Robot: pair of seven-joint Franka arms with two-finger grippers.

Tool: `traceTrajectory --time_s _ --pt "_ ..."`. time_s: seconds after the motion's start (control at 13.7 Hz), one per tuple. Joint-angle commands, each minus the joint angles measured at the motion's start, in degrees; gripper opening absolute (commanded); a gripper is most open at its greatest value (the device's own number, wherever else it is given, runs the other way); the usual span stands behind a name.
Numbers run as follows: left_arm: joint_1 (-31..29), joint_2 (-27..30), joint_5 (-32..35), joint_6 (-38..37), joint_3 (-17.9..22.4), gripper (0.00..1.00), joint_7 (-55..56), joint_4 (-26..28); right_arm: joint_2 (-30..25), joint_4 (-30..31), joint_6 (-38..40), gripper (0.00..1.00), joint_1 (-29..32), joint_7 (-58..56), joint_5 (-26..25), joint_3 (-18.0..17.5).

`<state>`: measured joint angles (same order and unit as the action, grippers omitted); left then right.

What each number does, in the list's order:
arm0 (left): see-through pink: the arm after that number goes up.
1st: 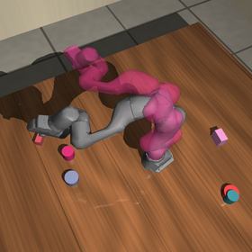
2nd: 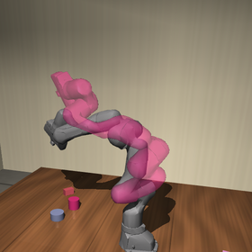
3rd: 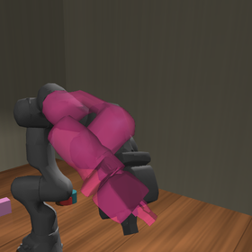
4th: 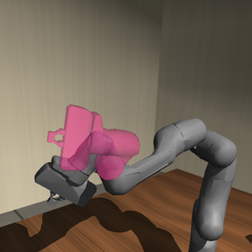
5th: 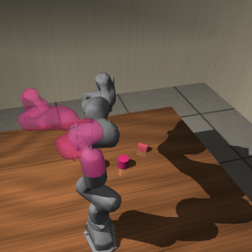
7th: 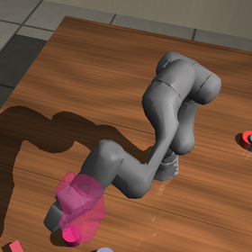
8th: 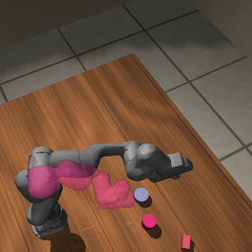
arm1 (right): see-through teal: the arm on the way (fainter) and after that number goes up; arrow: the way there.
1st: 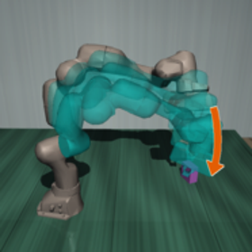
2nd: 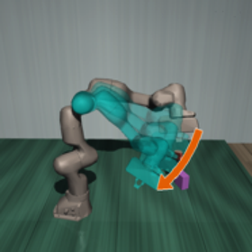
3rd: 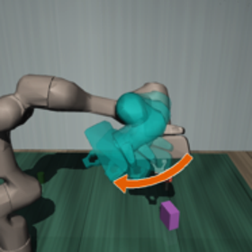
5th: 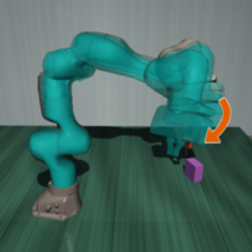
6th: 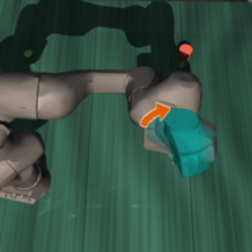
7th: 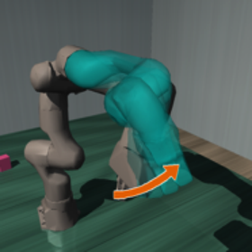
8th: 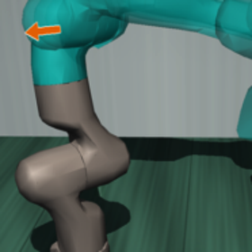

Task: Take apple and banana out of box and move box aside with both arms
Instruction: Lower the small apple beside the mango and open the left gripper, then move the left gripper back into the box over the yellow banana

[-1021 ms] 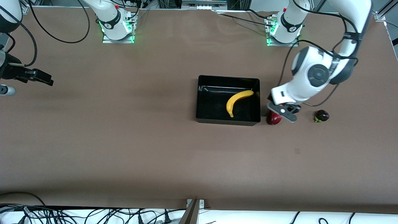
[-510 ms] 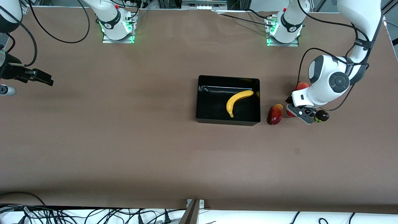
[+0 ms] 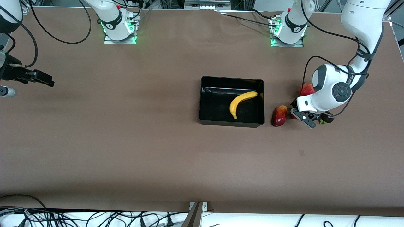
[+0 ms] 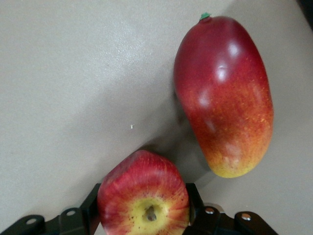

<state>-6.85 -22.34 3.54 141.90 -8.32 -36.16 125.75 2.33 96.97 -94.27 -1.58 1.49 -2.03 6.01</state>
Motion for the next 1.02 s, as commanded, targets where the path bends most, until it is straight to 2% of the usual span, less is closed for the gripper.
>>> traceTrajectory --time_s 0.0,0.22,0.44,0.66,0.8,0.95 --pt "-0.1 1.1 1.1 -0.8 0.0 1.00 -0.3 -0.3 -0.5 0.1 0.6 1.00 0.7 0.0 1.1 -0.5" --pt "0.9 8.9 -0.9 -9.7 -0.5 1.00 0.6 -1.0 -0.5 0.1 0.6 1.00 0.7 0.0 1.1 -0.5" --pt "8.2 15.1 -8.3 -14.2 -1.1 1.00 6.6 -1.0 -0.5 0.1 0.6 1.00 0.7 0.0 1.1 -0.5" --pt "14.4 15.1 -12.7 -13.1 -4.9 1.00 20.0 -1.1 -0.5 0.1 0.6 1.00 0.7 0.0 1.1 -0.5" --pt "17.9 12.9 -12.8 -7.7 -7.7 1.00 28.8 -1.0 -0.4 0.1 0.5 1.00 0.7 0.0 1.1 -0.5" --pt "20.1 9.7 -12.5 -4.1 -8.2 1.00 30.3 -0.9 -0.4 0.1 0.5 1.00 0.7 0.0 1.2 -0.5"
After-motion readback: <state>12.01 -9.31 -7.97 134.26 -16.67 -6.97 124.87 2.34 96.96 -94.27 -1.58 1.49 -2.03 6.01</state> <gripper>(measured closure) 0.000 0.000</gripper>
